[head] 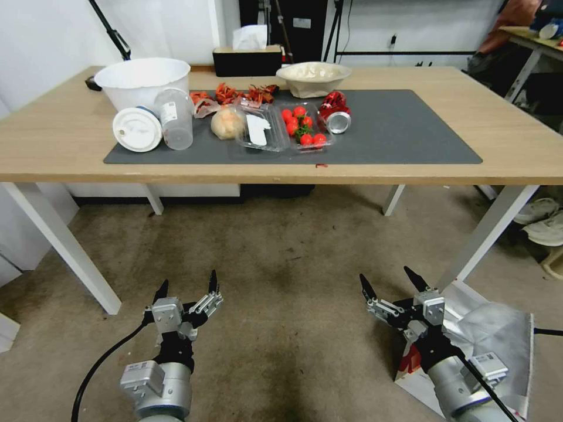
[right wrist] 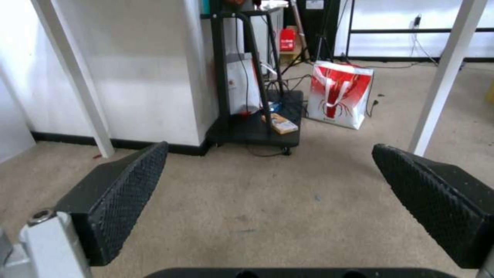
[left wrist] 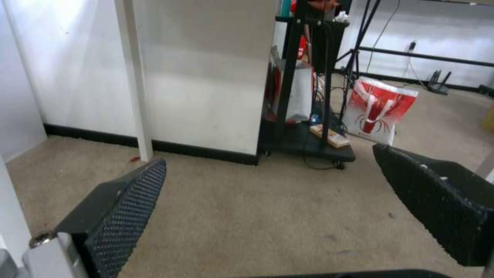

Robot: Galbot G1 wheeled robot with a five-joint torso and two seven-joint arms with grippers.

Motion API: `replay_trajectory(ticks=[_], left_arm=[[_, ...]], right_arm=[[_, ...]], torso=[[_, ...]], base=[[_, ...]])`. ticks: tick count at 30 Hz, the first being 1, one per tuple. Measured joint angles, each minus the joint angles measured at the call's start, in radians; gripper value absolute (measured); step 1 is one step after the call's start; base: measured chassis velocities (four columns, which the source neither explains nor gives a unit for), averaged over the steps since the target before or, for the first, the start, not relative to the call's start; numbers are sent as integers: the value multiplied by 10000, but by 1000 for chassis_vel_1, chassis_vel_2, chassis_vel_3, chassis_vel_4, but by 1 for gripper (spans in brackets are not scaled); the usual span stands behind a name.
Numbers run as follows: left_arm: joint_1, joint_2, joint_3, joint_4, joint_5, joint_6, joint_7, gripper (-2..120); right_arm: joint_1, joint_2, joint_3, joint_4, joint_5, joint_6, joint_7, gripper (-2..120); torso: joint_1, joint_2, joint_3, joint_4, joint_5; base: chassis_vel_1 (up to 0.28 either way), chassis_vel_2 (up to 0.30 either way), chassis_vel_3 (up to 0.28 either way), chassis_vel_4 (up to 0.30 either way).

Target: Pick up the food delivery bag from the floor and place it on the table.

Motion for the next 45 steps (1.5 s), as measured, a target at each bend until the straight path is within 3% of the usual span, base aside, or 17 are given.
replay_trajectory(ticks=[45], left_arm=[[-3, 51, -91, 110, 93, -53, 187, 100]], right_arm=[[4, -142, 113, -3, 69, 29, -8, 100]], torso=[[-440, -1766, -1323, 0, 0]], base=[[0, 0, 0, 0]])
